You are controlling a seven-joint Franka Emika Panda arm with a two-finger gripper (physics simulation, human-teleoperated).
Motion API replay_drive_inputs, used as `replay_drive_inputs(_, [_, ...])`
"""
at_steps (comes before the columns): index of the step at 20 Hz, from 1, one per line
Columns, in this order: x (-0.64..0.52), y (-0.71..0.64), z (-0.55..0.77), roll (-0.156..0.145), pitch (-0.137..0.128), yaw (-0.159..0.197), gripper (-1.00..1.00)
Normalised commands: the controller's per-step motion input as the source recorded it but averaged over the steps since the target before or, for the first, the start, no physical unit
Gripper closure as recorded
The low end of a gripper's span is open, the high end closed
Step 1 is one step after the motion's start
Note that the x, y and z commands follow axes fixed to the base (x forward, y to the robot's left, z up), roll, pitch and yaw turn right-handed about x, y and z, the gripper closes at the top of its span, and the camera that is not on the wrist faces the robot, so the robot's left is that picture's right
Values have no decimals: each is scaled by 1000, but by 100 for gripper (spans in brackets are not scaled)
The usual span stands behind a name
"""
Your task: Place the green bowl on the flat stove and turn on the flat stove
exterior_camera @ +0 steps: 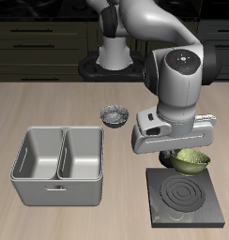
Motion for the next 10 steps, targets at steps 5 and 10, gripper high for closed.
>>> replay_drive_inputs(5, [80,125,-60,30,1,18,100])
replay_drive_inputs(10, [98,84,-68,16,1,16,100])
